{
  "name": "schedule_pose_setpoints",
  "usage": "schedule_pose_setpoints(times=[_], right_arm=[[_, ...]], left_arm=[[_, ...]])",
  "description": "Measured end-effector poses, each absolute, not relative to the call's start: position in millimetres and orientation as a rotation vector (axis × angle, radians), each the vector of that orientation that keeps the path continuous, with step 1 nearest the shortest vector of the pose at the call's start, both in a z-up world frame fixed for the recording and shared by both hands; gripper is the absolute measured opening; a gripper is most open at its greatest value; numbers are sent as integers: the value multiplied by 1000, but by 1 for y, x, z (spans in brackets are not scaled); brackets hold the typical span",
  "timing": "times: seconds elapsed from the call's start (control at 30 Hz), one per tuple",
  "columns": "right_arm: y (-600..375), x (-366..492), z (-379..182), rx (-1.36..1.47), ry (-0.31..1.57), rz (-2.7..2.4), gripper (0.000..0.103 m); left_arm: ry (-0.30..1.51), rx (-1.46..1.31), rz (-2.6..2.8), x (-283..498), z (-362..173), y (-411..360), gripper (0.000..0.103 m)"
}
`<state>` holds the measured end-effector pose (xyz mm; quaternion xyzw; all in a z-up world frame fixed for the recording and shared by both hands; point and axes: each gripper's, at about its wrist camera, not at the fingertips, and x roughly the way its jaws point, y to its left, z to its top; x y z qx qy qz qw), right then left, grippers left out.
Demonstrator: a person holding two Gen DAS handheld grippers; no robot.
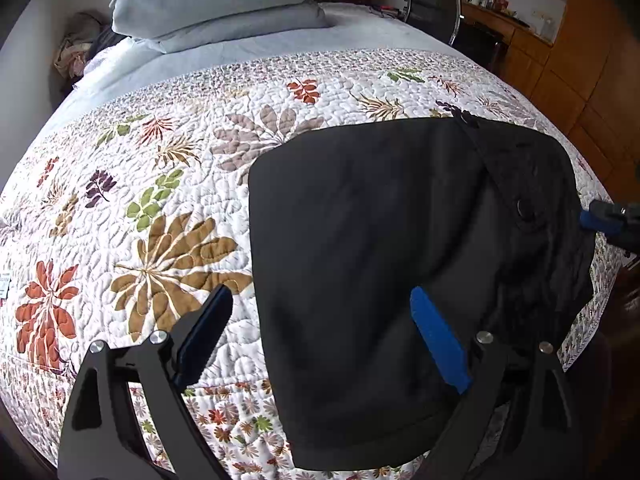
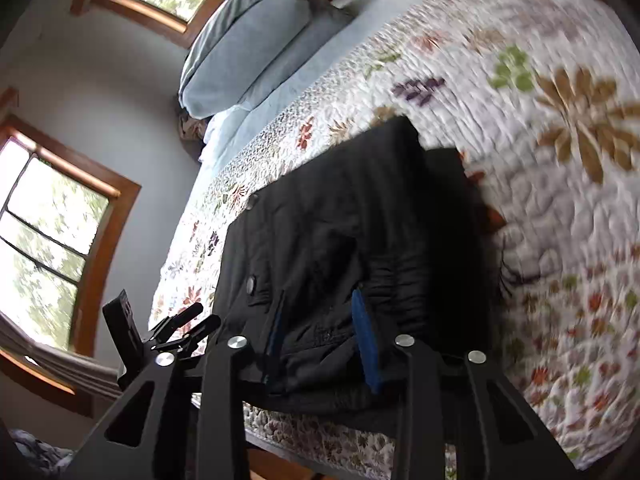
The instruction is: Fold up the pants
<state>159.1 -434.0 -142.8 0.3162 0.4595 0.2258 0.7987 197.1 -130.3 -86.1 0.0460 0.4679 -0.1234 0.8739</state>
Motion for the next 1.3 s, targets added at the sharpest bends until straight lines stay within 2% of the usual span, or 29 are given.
schedule_pose_setpoints(times=[0.07,0.37,0.4,0.5,0.6,0.63,0.7,0.83,1.03,1.3], right_arm=[[-433,155,-150,651,992,468,30],[-427,156,-155,607,1005,460,32],[-429,156,-151,629,993,479,38],[-437,154,-136,657,935,497,64],[-446,152,-120,634,897,488,71],[-450,152,-116,629,891,477,79],[-456,155,-112,603,894,446,87],[-463,162,-115,532,941,397,88],[-474,170,-132,562,990,385,89],[-473,174,-145,605,1028,433,91]], left_arm=[[972,99,-254,197,-84,-129,90],[943,115,-241,195,-76,-127,90],[939,114,-244,194,-74,-127,90],[926,117,-243,192,-68,-125,91],[922,117,-236,192,-65,-122,91],[922,120,-232,192,-64,-122,91],[917,126,-232,193,-62,-121,91],[951,67,-267,195,-62,-113,93],[1100,-249,-355,208,-83,-73,93],[1240,-505,-468,221,-115,-38,93]])
